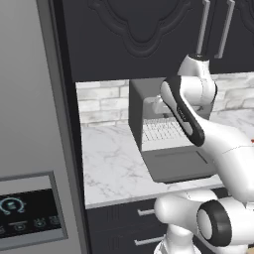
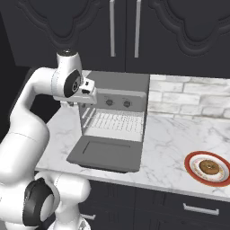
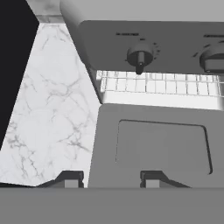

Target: Pick up the bagel from the plate, place it on the toaster oven rack, close the door, and set the timer.

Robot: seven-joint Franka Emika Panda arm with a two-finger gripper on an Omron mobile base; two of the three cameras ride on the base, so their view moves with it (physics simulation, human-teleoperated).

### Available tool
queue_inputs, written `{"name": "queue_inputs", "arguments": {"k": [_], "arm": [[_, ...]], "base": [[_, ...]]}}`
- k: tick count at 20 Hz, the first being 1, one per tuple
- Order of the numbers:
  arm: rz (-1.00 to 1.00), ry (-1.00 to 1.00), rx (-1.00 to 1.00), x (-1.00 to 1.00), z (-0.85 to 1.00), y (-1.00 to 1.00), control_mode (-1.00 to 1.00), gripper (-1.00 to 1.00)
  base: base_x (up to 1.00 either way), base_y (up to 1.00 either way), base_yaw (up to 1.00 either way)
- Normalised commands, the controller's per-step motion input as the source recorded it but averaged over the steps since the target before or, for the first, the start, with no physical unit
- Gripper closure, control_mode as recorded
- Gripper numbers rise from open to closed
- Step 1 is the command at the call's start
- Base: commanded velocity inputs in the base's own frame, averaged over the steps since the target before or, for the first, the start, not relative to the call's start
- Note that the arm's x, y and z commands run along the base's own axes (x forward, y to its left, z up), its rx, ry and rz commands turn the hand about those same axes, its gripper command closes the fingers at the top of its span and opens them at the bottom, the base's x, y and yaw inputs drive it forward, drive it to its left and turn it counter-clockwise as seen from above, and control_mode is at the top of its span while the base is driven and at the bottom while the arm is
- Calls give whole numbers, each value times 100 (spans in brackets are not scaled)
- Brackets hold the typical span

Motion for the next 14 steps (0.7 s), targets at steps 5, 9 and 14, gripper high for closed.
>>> {"name": "queue_inputs", "arguments": {"k": [5,9,14], "arm": [[0,0,2,-12,-4,-9,-100,-100],[-2,0,18,-15,-12,-63,-100,-100],[0,0,27,-5,-7,-65,-100,-100]], "base": [[0,0,0],[0,0,0],[0,0,0]]}}
